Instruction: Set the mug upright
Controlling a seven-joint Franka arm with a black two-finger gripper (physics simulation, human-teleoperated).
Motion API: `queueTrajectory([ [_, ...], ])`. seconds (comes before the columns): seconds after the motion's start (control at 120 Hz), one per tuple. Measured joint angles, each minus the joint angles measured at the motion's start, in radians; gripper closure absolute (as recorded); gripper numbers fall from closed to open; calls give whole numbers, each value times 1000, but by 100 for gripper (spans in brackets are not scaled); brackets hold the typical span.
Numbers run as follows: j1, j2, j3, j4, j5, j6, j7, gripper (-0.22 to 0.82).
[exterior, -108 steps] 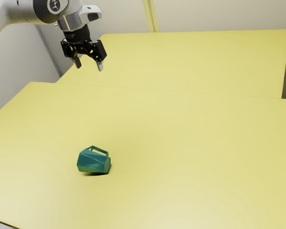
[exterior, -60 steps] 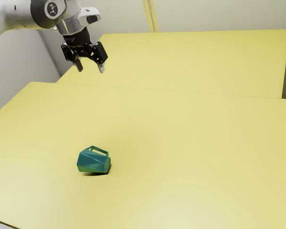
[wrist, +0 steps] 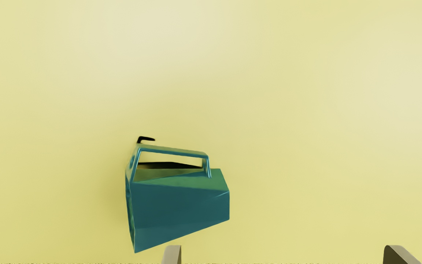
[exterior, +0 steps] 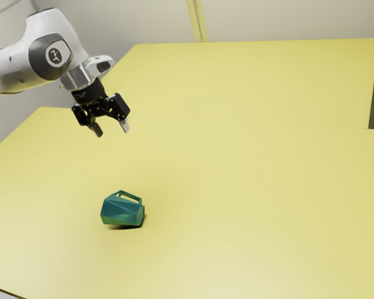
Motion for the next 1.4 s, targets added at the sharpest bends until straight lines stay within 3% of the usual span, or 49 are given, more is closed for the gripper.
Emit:
queueTrajectory([
  [0.692,258,6,9,-307,-291,122,478,0],
  [1.267,386,122,8,-396,-521,87,806,0],
  [1.4,373,151,7,-405,-577,71,856,0],
])
